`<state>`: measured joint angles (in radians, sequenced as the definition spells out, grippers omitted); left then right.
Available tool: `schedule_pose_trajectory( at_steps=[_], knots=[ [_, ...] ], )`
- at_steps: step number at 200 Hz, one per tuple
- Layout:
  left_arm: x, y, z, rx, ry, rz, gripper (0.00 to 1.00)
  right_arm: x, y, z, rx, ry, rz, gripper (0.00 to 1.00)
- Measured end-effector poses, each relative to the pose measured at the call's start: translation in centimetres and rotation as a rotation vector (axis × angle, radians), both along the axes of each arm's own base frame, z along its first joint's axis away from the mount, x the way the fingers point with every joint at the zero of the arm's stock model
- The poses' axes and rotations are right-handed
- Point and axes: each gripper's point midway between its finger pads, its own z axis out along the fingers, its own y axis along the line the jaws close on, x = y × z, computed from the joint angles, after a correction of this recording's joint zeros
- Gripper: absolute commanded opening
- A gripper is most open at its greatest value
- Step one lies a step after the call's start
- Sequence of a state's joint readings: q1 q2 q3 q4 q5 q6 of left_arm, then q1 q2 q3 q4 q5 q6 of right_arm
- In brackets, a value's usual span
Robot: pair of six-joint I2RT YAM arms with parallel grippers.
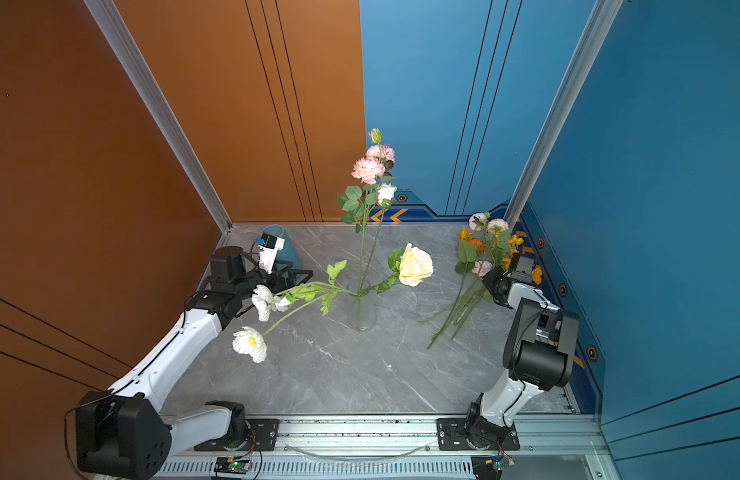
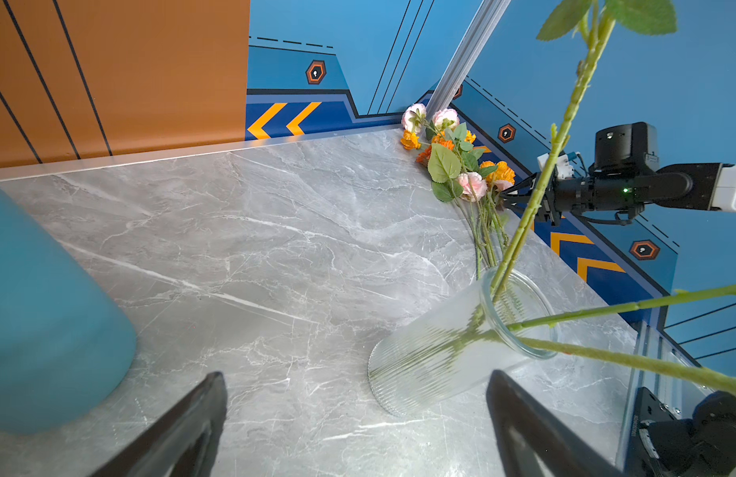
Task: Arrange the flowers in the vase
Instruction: 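Move the open right gripper down to the flower bunch on the table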
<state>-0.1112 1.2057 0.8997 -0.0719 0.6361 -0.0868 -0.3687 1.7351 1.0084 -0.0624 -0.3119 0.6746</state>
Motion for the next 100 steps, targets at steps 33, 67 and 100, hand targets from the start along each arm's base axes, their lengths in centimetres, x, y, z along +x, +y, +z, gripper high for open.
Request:
schedule_pose_trajectory(
  at_steps=[33,67,100],
  knots=[
    [0.0,0.0,-0.1,-0.001,0.003,-0.002,0.98,0.0,0.3,-1.0,0.010,0.021,0.006,0.30],
    [0.1,-0.1,0.1,-0.002,0.000,-0.003,0.98,0.1,0.6,-1.3,0.014,0.025,0.012,0.22],
    [0.2,0.0,0.1,-0.002,0.001,-0.002,0.98,0.6,0.9,-1.8,0.017,0.032,0.023,0.18]
  ],
)
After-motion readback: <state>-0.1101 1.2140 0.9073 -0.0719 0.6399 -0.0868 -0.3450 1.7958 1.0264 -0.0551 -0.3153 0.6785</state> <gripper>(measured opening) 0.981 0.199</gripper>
